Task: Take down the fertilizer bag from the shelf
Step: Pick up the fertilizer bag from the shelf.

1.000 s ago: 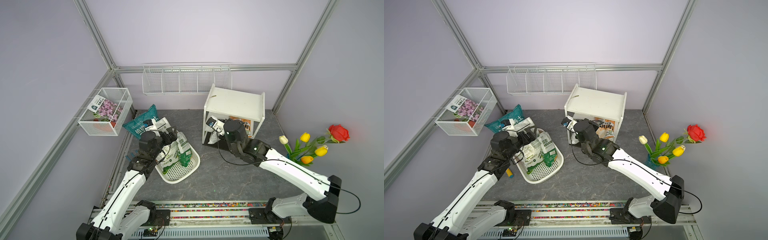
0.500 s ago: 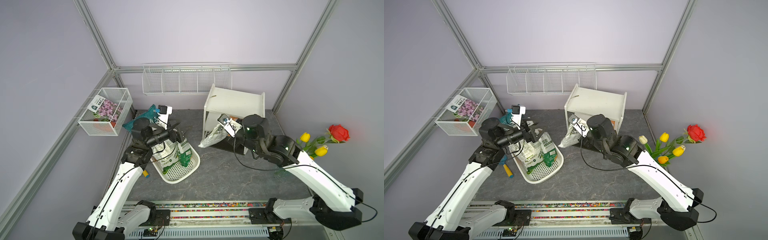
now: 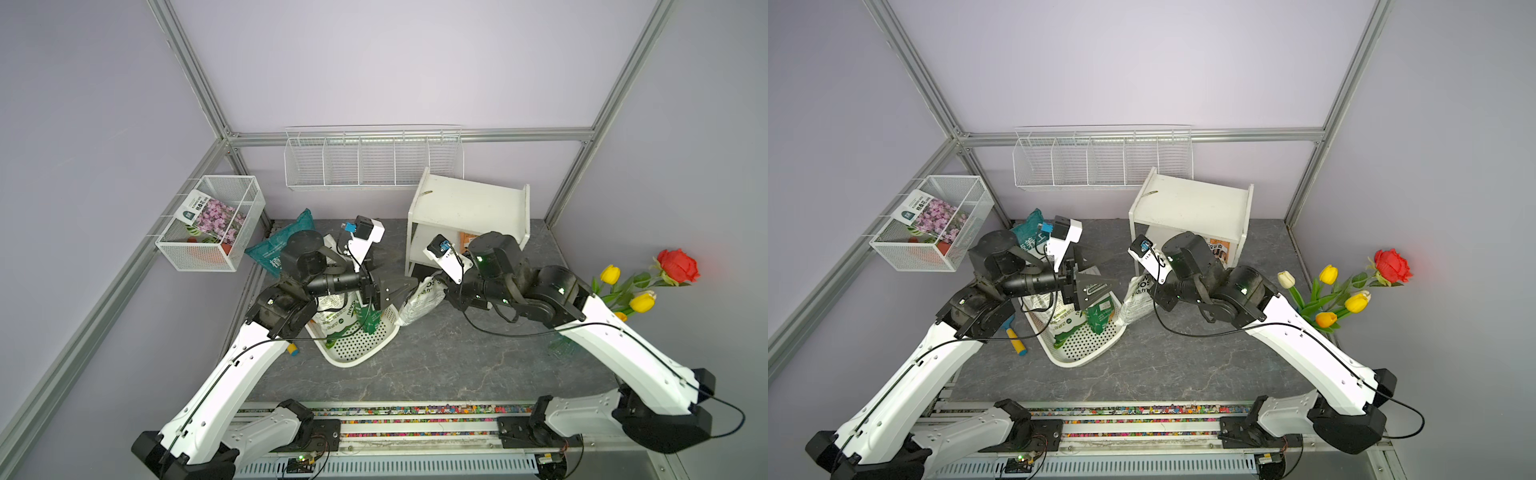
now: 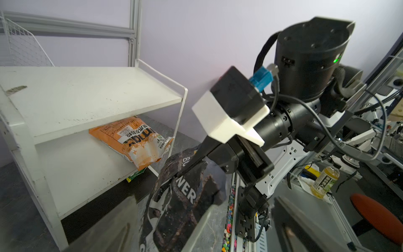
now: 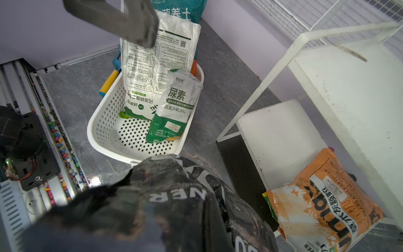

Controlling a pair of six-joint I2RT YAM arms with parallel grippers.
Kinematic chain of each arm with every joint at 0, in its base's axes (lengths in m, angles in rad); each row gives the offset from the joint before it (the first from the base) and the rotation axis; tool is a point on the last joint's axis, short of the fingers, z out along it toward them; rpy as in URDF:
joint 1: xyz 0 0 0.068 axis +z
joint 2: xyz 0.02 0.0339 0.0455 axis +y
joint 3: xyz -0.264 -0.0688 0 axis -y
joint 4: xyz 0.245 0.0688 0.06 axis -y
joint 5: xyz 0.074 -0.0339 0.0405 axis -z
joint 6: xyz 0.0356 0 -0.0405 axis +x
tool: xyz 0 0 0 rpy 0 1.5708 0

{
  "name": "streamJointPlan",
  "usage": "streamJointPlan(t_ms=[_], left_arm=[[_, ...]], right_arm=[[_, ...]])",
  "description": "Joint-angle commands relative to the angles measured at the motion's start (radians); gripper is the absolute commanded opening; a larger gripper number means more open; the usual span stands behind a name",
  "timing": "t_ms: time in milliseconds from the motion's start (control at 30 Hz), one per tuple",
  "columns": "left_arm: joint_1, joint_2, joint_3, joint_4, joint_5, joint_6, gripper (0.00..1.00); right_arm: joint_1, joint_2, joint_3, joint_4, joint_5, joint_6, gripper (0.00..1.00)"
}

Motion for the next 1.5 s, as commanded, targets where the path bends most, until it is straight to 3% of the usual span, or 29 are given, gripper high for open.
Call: streamJointPlan(t_ms=[0, 267, 367, 433, 567, 667, 800, 900, 933, 1067, 1133, 1333, 1467], left_arm=[[-0.046, 0.043, 0.021, -0.08, -0.088, 0.071, 1.0], [-0.058, 0.106, 0.019, -0.104, -0.132, 0.116, 0.92], [-0.059, 0.124, 0.037, -0.098, -0.115, 0.11, 0.84], [-0.06, 0.145, 0.056, -0.1, -0.083, 0.102, 0.72], [-0.063, 0.176, 0.06, -0.065, -0.024, 0.056, 0.2], [-0.07, 0.188, 0.05, -0.045, -0.007, 0.041, 0.0], [-0.071, 0.182, 0.038, -0.029, -0.005, 0.022, 0.0], [-0.071, 0.138, 0.021, -0.029, -0.117, 0.034, 0.0], [-0.071, 0.119, 0.01, -0.025, -0.18, 0.032, 0.0], [-0.069, 0.014, -0.063, 0.029, -0.408, -0.003, 0.0], [-0.067, -0.032, -0.092, 0.059, -0.463, -0.012, 0.0], [-0.015, -0.118, -0.118, 0.051, -0.535, -0.025, 0.0], [0.078, -0.188, -0.164, 0.067, -0.438, -0.067, 0.0]], right_arm=[[0.002, -0.024, 0.059, 0.113, -0.048, 0.081, 0.0], [0.002, -0.028, 0.072, 0.1, -0.066, 0.085, 0.0], [0.002, -0.031, 0.066, 0.101, -0.07, 0.086, 0.0], [0.002, -0.033, 0.062, 0.1, -0.07, 0.088, 0.0], [0.001, -0.04, 0.053, 0.103, -0.073, 0.088, 0.0], [0.001, -0.046, 0.046, 0.106, -0.079, 0.089, 0.0], [0.002, -0.044, 0.039, 0.109, -0.086, 0.09, 0.0], [0.001, -0.034, 0.039, 0.108, -0.086, 0.088, 0.0], [0.002, -0.032, 0.033, 0.114, -0.077, 0.086, 0.05], [0.002, -0.042, -0.012, 0.162, -0.027, 0.081, 0.54], [0.001, -0.057, -0.033, 0.188, -0.014, 0.08, 0.67], [0.0, -0.086, -0.077, 0.225, 0.048, 0.076, 0.72], [-0.001, -0.101, -0.102, 0.225, 0.068, 0.076, 0.72]])
